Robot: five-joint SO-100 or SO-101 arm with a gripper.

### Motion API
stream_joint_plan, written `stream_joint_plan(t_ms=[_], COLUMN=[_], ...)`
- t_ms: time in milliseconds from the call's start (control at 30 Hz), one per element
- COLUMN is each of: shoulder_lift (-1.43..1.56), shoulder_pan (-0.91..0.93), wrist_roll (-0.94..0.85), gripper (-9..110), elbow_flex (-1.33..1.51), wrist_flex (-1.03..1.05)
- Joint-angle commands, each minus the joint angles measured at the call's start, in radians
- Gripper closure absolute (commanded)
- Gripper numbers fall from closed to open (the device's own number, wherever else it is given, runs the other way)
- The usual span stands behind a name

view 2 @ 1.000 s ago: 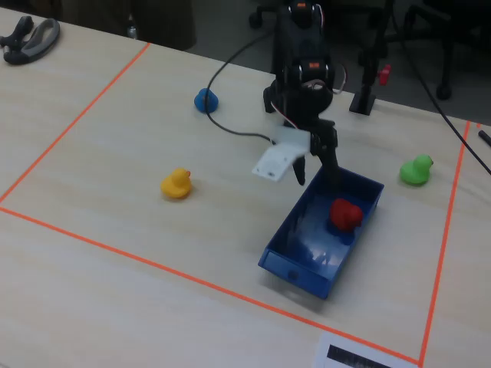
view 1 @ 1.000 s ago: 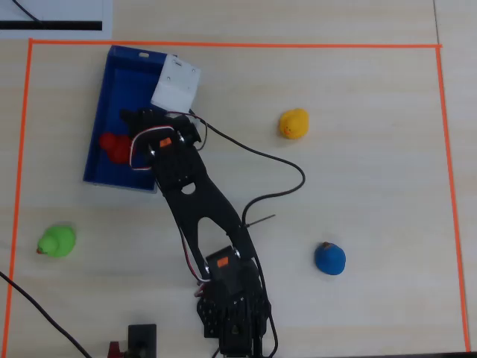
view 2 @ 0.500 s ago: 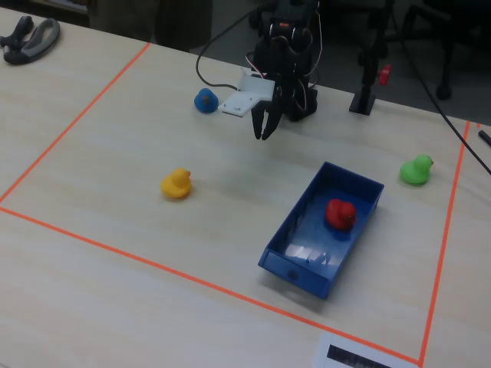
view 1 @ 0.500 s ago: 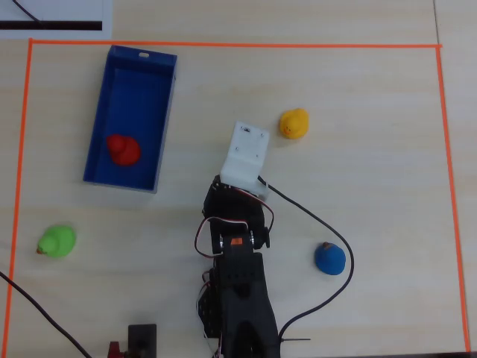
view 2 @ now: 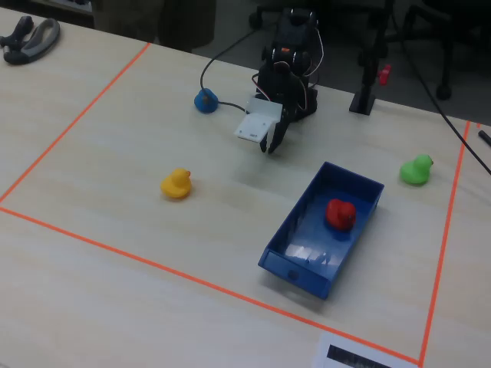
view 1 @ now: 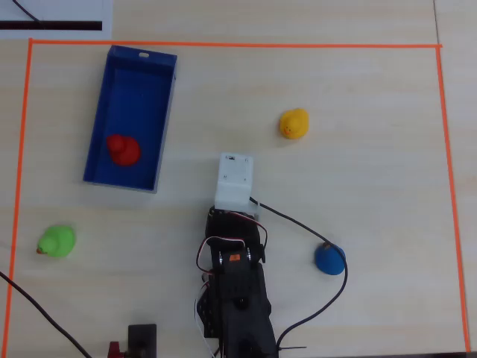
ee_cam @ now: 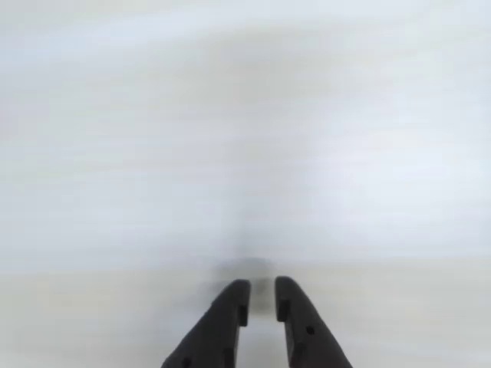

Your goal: Grasp red duck and put it into box.

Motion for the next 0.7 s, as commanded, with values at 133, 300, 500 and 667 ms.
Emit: stream_joint_plan(t_ms=[133,300,500,667], shoulder_lift=[0.100,0.100,0.100,0.100], shoulder_pan=[-0.021,0.002,0.009,0.009], wrist_roll=[-0.011,0.005,0.009,0.009], gripper=[101,101,100,100], elbow_flex=[-0.006,-0.005,-0.005,-0.005], wrist_flex=[0.190,0.244,0.245,0.245])
